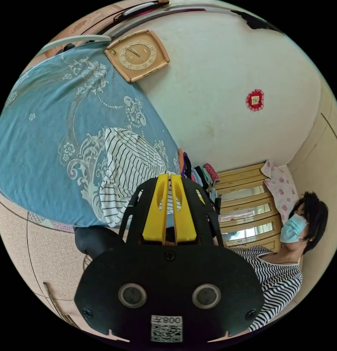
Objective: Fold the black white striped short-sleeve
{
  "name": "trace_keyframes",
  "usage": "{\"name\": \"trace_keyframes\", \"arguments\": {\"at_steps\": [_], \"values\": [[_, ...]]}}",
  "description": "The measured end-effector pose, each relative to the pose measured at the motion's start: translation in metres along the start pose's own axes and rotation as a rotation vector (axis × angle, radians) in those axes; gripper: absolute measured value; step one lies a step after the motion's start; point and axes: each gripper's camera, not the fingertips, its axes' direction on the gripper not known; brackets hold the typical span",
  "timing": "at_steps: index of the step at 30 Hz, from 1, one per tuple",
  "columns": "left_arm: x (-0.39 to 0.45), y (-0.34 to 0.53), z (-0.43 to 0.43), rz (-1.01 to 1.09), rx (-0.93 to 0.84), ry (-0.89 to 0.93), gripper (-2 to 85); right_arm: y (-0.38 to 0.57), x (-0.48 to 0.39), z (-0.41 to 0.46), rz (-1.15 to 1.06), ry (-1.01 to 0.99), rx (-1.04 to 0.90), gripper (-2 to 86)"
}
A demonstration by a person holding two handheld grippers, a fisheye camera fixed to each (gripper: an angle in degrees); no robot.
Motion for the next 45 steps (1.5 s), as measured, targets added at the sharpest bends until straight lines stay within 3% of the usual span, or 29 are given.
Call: {"name": "trace_keyframes", "arguments": {"at_steps": [13,28,37,41,45], "values": [[-0.112,-0.169,0.149,-0.090,0.033,-0.094,0.8,-0.197,0.079,0.160,0.073,0.057,-0.115,1.4],[-0.219,-0.259,0.304,-0.216,0.113,-0.156,0.4,-0.305,0.142,0.286,0.196,0.082,-0.216,1.6],[-0.162,-0.268,0.446,0.146,-0.194,-0.163,1.3,-0.326,0.132,0.307,0.198,0.004,-0.122,1.9],[-0.151,-0.277,0.521,0.229,-0.376,-0.348,0.5,-0.332,0.112,0.317,0.160,0.018,-0.126,1.9],[-0.145,-0.290,0.563,0.266,-0.396,-0.431,0.3,-0.334,0.081,0.329,0.093,0.112,-0.121,1.9]]}}
